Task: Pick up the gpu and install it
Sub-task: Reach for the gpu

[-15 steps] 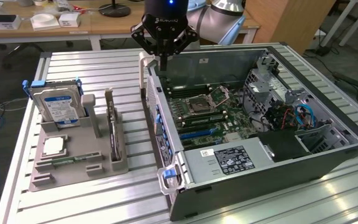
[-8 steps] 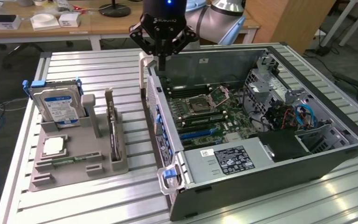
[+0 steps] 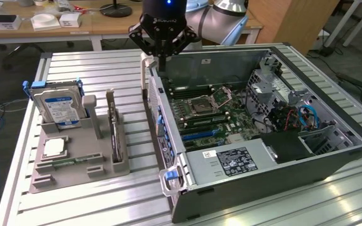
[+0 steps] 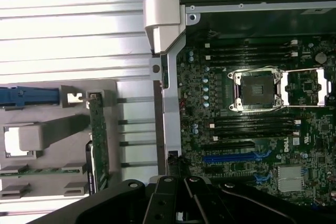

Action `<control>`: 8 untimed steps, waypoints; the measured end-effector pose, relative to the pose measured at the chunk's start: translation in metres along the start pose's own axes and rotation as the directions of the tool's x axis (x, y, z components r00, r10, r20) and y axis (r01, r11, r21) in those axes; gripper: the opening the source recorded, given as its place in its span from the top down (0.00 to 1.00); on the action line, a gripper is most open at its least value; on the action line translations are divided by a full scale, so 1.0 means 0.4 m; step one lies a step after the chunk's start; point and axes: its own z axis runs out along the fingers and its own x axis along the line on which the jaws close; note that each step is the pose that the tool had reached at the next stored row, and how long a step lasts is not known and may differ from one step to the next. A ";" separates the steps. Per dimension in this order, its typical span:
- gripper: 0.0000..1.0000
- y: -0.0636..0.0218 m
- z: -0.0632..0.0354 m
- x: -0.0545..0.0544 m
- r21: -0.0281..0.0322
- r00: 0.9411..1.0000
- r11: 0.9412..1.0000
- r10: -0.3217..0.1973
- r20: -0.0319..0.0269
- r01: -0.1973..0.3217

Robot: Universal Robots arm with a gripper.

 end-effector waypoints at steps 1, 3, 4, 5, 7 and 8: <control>0.90 0.000 0.000 0.001 0.000 1.000 1.000 0.000 0.000 0.000; 0.90 0.000 0.000 0.003 0.000 1.000 1.000 0.000 0.000 0.000; 0.90 0.000 0.000 0.004 0.000 1.000 1.000 0.000 -0.001 0.000; 0.90 0.000 0.000 0.005 0.000 1.000 1.000 0.000 -0.001 0.000; 0.90 -0.001 0.000 0.008 0.000 1.000 1.000 0.000 -0.001 0.000; 0.90 -0.001 0.000 0.009 0.000 1.000 1.000 0.000 -0.001 0.000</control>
